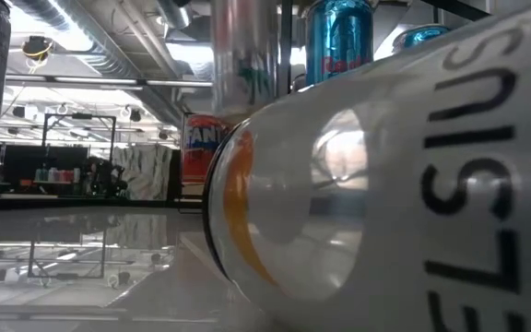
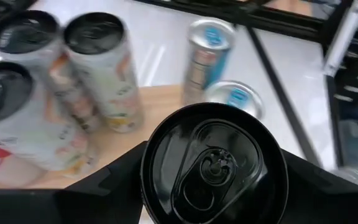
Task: Place canned beverage on shelf
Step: Put the right red soda can on the shelf
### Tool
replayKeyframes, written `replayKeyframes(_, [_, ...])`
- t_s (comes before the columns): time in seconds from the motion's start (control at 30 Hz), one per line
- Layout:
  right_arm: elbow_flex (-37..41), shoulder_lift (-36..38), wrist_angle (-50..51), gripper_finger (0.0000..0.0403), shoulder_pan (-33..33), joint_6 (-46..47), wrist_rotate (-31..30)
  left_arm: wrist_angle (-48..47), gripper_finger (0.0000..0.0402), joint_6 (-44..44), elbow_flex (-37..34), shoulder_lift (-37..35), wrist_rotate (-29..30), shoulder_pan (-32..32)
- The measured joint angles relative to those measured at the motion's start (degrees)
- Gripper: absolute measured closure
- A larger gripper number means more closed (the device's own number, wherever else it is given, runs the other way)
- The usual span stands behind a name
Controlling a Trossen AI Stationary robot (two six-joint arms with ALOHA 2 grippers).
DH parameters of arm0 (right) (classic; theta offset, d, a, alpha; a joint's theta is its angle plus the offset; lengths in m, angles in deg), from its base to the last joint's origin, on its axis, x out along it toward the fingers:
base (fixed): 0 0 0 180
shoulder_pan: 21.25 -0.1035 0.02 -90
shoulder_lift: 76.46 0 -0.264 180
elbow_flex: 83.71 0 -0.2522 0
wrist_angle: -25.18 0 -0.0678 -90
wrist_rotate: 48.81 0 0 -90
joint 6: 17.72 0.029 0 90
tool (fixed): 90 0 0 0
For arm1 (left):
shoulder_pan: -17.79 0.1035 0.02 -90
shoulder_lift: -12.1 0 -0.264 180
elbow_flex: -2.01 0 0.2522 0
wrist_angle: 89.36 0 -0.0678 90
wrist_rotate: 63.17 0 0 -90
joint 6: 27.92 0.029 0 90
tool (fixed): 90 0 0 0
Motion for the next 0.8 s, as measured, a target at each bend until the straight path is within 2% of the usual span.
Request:
replayKeyframes(0.3, [-0.58,-0.02,0.15,0.0045,0.02,0.00,0.00,0.70,0.0154,-5.51,-0.90,1.48,0.21,4.51])
replayKeyframes(0.8, [-0.59,-0.04,0.02,0.0045,0.02,-0.02,0.01,3.62,0.0153,-5.54,-0.76,8.48,1.87,6.26])
